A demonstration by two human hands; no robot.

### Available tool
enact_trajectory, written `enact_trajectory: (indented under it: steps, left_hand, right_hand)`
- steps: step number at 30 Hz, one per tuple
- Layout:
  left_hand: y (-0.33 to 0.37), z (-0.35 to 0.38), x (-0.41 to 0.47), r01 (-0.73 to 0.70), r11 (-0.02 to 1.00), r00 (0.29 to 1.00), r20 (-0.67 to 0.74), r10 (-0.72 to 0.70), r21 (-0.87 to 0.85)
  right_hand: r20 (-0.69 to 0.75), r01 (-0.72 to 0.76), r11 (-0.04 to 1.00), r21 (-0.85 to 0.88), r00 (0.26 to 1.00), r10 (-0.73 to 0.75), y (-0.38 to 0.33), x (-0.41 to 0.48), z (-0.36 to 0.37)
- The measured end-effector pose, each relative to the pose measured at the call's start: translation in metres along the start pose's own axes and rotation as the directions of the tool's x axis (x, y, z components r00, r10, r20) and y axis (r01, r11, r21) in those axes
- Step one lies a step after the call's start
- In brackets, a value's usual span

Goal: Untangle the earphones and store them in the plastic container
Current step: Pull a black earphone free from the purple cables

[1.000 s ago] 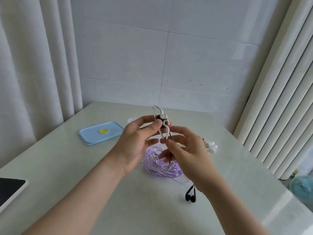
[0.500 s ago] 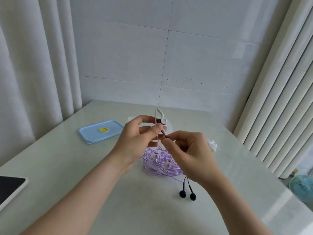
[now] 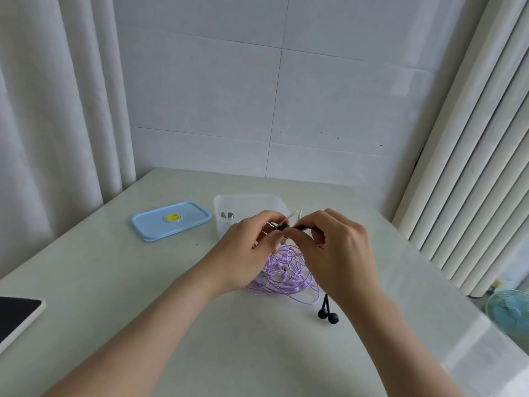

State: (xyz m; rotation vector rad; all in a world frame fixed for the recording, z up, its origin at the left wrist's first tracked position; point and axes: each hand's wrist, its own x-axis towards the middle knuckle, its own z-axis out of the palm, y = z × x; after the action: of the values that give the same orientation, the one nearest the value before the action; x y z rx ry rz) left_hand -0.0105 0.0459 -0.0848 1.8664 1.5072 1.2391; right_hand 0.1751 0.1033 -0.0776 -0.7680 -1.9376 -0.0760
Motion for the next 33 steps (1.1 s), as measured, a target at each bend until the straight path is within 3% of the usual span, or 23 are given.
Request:
enact_trajectory:
  steps: [8,12,17,20,23,26,30,33]
  left_hand:
    - [-0.001,-0.002,0.0,0.036,0.997,0.999,0.026,-0.037,0.065]
    - [-0.002,-0.001,0.0,0.044,0.998,0.994,0.099,-0.048,0.04]
    - [0.001,-0.003,0.0,0.049,0.977,0.988,0.154,-0.017,-0.207]
    - [0.007,-0.003,0.0,0.096,0.885,0.989,0.145,-0.033,-0.455]
    - [0.011,-0.002,0.001,0.118,0.775,0.993,0.091,-0.079,-0.621]
    - [0.011,-0.003,0.004,0.114,0.737,0.992,0.036,-0.121,-0.666]
    - [0.007,-0.005,0.007,0.135,0.8,0.974,-0.072,-0.216,-0.584]
    - [0.005,-0.005,0.007,0.175,0.793,0.951,-0.108,-0.29,-0.584]
  right_hand:
    - [-0.008,-0.022,0.999,0.032,1.0,0.023,0.006,-0.002,0.009]
    - [-0.032,-0.117,0.993,0.034,0.992,0.118,0.013,0.0,0.008]
    - [0.084,-0.337,0.932,0.134,0.941,0.328,0.016,0.006,0.003]
    - [0.165,-0.466,0.834,0.295,0.885,0.436,0.012,0.007,-0.001]
    - [0.303,-0.569,0.697,0.437,0.822,0.481,0.002,0.007,-0.002]
    - [0.406,-0.62,0.636,0.459,0.783,0.471,-0.005,0.005,-0.002]
    - [0.41,-0.525,0.781,0.338,0.829,0.38,-0.009,0.004,-0.004]
    - [0.475,-0.512,0.819,0.258,0.805,0.354,-0.015,0.002,-0.005]
